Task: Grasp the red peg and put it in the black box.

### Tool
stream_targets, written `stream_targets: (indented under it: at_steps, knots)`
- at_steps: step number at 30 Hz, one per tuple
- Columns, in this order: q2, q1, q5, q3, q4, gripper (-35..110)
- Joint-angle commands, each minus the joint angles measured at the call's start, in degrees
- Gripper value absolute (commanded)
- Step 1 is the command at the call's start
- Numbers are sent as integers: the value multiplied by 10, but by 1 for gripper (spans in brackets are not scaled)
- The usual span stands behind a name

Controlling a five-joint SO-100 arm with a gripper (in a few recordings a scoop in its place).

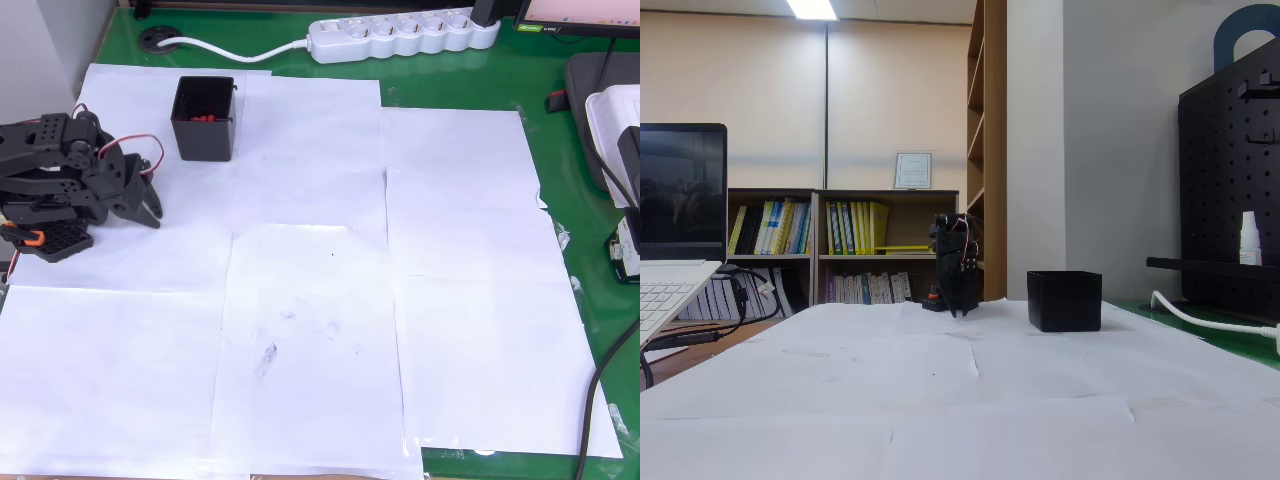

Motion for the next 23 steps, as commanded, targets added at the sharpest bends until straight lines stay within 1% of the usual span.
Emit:
stream_targets:
  at_steps: [1, 4, 23]
  knots:
    - [-15, -1, -60, 4, 59, 0]
    - [-15, 3, -44, 4, 57, 0]
    - [-15, 4, -54, 4, 60, 0]
